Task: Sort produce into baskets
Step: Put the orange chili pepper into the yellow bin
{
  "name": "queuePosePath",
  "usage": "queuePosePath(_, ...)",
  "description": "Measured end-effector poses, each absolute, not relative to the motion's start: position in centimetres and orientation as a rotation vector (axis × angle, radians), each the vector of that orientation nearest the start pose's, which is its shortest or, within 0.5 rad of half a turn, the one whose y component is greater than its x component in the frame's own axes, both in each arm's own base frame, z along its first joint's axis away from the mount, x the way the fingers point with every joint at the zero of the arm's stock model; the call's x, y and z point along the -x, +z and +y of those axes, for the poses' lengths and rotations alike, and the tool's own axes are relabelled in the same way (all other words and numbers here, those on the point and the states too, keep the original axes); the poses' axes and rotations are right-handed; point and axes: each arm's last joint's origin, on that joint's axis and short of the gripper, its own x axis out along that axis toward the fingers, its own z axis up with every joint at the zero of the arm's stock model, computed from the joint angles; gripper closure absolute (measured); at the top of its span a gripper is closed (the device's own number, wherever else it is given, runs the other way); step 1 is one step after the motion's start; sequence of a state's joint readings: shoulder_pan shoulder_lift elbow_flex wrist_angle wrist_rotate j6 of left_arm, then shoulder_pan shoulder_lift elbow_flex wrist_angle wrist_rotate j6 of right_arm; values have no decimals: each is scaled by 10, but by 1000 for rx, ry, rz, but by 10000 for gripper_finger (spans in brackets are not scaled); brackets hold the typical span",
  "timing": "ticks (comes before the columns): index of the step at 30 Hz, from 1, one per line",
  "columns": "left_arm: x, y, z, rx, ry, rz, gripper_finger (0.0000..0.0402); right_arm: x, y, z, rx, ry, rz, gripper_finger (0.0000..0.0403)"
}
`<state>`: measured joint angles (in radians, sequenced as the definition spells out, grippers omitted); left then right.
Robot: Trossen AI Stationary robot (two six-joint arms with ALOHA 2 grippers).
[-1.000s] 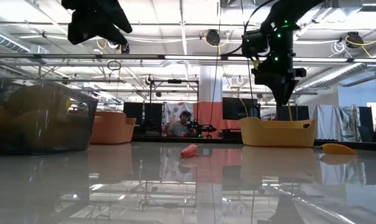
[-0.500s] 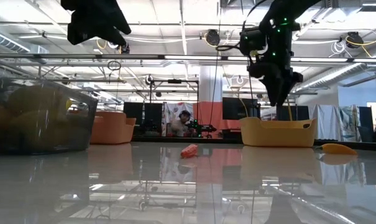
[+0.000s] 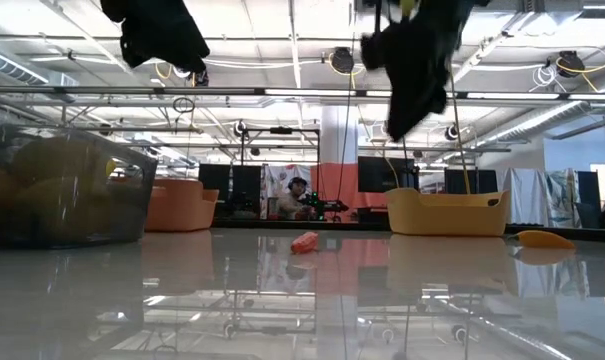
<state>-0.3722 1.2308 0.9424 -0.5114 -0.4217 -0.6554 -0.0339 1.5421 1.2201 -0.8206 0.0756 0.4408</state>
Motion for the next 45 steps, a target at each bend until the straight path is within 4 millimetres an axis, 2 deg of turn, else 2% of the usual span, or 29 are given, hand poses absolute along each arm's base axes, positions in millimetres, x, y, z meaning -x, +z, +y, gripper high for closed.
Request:
queuePosePath(4, -238, 273, -76, 263, 277, 688, 267, -320, 262, 30, -194, -123, 977, 243)
queuePosePath(8, -240, 273, -69, 228, 286, 691, 267, -335, 250, 61, 28, 62, 915, 243)
queuePosePath(14, -241, 273, -66, 179, 265, 704, 267, -358, 212, 98, 373, 292, 860, 243)
queuePosePath(19, -241, 272, -68, 159, 204, 732, 267, -372, 180, 115, 553, 393, 826, 243)
queuePosePath(24, -241, 271, -68, 155, 171, 746, 267, -385, 163, 118, 567, 404, 864, 243)
queuePosePath(30, -240, 271, -68, 157, 169, 752, 267, -402, 151, 111, 544, 418, 887, 243)
queuePosePath(36, -240, 271, -68, 165, 172, 752, 267, -401, 142, 94, 424, 469, 989, 247)
queuePosePath(45, -240, 271, -68, 190, 205, 742, 267, -401, 136, 75, 379, 450, 1045, 294)
